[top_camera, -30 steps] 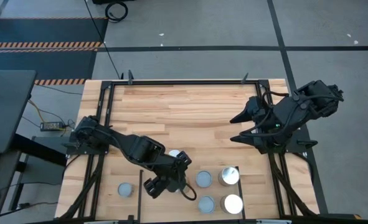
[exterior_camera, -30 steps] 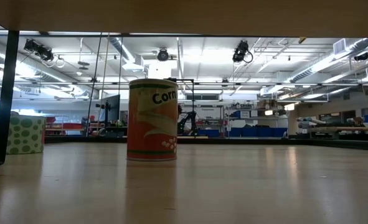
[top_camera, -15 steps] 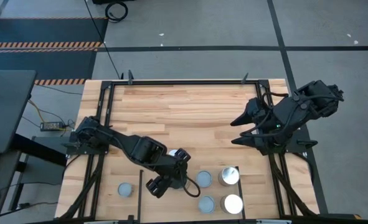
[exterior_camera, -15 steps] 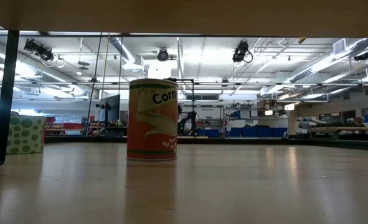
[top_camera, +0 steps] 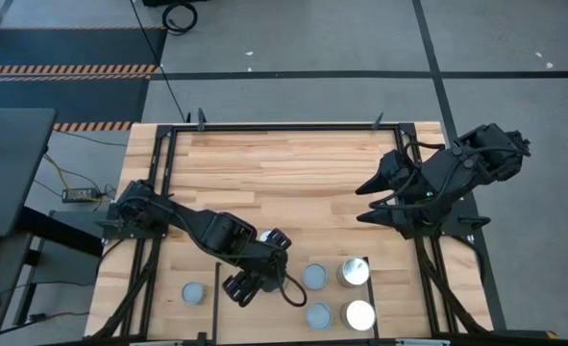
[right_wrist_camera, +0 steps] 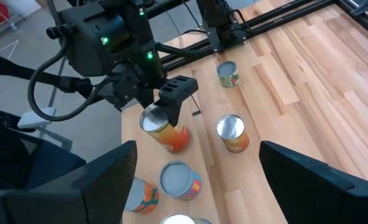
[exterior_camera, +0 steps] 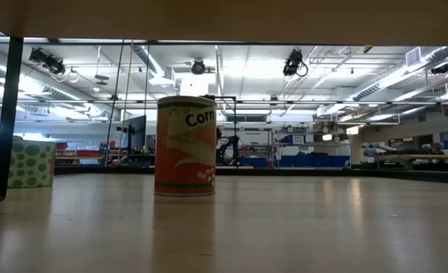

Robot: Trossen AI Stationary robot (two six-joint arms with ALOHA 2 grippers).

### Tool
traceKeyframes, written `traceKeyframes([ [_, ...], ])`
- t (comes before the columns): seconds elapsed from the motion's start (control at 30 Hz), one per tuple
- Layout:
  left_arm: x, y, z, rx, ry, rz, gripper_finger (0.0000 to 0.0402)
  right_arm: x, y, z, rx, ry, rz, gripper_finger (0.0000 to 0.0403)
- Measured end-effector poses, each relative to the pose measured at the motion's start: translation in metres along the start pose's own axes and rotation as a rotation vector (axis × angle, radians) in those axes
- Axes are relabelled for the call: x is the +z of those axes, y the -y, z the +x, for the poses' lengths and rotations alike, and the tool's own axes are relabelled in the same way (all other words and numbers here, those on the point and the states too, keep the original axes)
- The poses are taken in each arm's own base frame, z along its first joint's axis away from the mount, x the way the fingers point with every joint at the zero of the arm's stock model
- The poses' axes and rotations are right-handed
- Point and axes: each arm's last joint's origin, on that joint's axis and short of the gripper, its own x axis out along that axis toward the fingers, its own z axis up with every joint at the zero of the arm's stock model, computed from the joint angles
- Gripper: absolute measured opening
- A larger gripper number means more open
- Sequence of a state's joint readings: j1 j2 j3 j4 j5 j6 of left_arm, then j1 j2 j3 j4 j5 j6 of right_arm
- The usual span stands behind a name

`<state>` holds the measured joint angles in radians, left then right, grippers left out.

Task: Pick and place cans onto a shelf
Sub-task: Put the top orange canned corn on the shelf

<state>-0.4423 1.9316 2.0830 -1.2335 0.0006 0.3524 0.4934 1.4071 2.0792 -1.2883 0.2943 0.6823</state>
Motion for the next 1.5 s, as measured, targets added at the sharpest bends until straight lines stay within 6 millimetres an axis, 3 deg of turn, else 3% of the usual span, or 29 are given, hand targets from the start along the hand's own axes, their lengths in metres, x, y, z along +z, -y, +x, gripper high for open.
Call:
traceKeyframes([
  [0.5,0.002,0.003,0.000,-0.020,0.018,0.033,0.0310,0.000,0.000,0.000,0.000,0.000,-0.001,0.0346],
  [0.73,0.002,0.001,0.000,0.020,0.007,0.031,0.0351,0.000,0.000,0.000,0.000,0.000,0.003,0.0346],
  [1.13,0.002,-0.001,-0.001,0.085,-0.010,0.039,0.0356,0.000,0.000,0.000,0.001,0.000,0.007,0.0346],
  [1.5,0.010,0.014,-0.002,0.094,0.028,0.065,0.0357,0.002,-0.002,0.000,0.019,0.021,0.015,0.0346],
])
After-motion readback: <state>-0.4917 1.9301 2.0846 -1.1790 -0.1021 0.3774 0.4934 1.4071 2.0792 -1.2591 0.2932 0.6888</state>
